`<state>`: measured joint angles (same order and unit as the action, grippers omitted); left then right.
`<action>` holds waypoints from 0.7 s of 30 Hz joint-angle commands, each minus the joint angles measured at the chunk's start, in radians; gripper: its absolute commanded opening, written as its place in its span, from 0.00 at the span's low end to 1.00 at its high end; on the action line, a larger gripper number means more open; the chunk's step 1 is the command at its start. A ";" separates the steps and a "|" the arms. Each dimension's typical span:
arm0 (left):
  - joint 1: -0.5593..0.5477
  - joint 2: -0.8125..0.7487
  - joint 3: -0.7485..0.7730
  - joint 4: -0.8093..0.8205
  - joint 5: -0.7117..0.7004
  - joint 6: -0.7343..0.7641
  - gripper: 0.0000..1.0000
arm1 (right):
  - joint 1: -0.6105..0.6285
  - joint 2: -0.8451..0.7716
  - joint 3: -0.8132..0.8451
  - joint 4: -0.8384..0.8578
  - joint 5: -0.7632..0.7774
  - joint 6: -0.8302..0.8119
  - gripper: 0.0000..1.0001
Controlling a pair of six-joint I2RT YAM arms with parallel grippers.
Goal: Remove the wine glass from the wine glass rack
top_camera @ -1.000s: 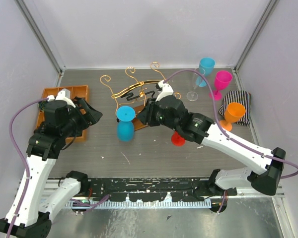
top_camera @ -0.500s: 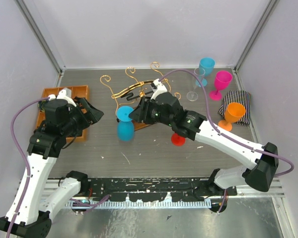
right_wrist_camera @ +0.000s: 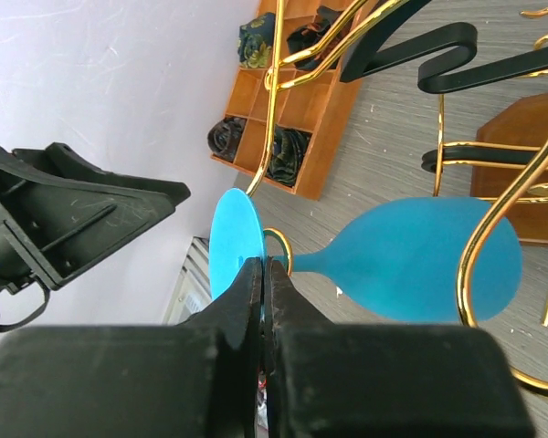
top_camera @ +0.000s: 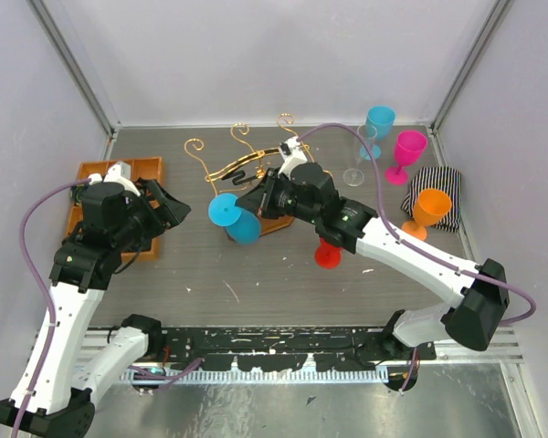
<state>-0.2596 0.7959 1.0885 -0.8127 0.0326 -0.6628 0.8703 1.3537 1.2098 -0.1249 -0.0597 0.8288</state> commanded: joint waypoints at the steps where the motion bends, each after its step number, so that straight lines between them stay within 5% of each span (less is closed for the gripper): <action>1: 0.005 -0.001 0.026 0.023 0.004 0.000 0.84 | -0.017 -0.032 0.006 0.035 -0.054 0.017 0.01; 14: 0.004 -0.011 0.024 0.013 -0.008 0.005 0.84 | -0.066 0.047 0.029 0.159 -0.210 0.105 0.01; 21: 0.004 -0.009 0.021 0.012 -0.014 0.008 0.84 | -0.067 0.099 0.061 0.163 -0.286 0.097 0.21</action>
<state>-0.2596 0.7944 1.0885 -0.8131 0.0273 -0.6628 0.8009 1.4403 1.2198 -0.0147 -0.2684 0.9264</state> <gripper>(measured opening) 0.841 0.190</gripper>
